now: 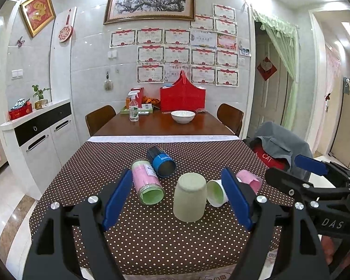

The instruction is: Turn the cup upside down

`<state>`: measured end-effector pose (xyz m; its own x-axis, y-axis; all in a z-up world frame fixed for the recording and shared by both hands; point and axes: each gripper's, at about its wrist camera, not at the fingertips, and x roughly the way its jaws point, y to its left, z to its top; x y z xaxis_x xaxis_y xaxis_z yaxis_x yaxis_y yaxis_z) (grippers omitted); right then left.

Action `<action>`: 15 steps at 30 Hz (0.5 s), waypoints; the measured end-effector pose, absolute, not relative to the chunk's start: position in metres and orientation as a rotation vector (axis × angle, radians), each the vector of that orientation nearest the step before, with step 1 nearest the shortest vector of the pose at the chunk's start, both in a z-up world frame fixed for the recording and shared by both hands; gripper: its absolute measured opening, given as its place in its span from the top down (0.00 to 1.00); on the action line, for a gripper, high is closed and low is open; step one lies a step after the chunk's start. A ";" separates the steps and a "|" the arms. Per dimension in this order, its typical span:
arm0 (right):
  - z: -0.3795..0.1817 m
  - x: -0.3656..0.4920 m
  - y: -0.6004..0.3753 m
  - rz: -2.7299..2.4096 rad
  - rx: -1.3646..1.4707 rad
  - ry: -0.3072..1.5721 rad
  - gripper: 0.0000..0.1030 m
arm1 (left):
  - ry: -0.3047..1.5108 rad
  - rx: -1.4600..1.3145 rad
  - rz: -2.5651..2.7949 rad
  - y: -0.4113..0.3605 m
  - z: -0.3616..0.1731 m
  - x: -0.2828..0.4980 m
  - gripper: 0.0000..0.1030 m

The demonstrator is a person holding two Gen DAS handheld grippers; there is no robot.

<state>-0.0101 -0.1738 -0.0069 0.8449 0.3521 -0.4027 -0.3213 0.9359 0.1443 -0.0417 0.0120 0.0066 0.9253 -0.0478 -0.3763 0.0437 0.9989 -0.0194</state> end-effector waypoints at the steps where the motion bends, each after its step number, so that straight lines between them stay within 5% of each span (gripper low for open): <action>1: -0.007 -0.010 -0.174 0.355 0.073 0.440 0.14 | 0.388 -0.010 -0.048 0.012 0.006 -0.041 0.25; 15: -0.015 -0.009 -0.182 0.337 0.088 0.461 0.13 | 0.434 0.001 -0.072 0.004 -0.006 -0.031 0.22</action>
<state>-0.0094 -0.1821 -0.0152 0.8418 0.3378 -0.4211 -0.2985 0.9412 0.1582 -0.0306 0.0036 -0.0058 0.9048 -0.0692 -0.4201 0.0698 0.9975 -0.0140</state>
